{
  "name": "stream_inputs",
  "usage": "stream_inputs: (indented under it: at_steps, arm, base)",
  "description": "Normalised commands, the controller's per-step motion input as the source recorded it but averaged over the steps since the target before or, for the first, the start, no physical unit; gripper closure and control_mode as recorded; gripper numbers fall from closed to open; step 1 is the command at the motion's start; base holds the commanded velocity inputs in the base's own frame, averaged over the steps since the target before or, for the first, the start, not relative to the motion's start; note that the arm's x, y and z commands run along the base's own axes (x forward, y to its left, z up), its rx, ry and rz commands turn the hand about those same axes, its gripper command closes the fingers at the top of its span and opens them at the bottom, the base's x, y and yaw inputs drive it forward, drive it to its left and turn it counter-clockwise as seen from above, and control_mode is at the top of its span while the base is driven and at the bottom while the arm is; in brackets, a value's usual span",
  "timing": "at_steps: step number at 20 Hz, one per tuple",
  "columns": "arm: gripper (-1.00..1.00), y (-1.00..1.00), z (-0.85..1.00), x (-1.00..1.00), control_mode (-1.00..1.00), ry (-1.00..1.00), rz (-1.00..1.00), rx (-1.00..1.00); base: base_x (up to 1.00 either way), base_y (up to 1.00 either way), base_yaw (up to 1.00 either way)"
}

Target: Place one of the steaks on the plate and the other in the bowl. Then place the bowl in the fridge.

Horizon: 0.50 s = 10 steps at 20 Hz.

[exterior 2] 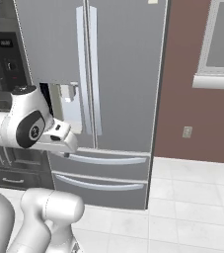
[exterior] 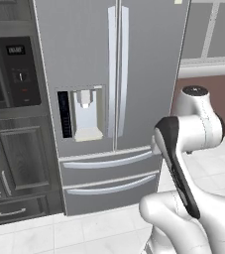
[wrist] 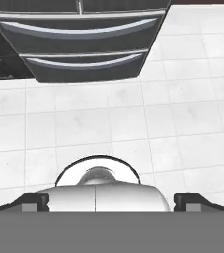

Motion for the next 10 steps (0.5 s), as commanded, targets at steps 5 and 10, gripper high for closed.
stream_inputs:
  at_steps: [5,10]
  arm:
    - [-1.00,-0.03,0.09,0.71,-1.00,-0.40,0.37,0.08]
    - [-1.00,0.02,0.76,0.81,-1.00,0.01,0.18,-0.01]
  base:
    - [0.00,0.00,0.00]
    - [0.00,0.00,0.00]
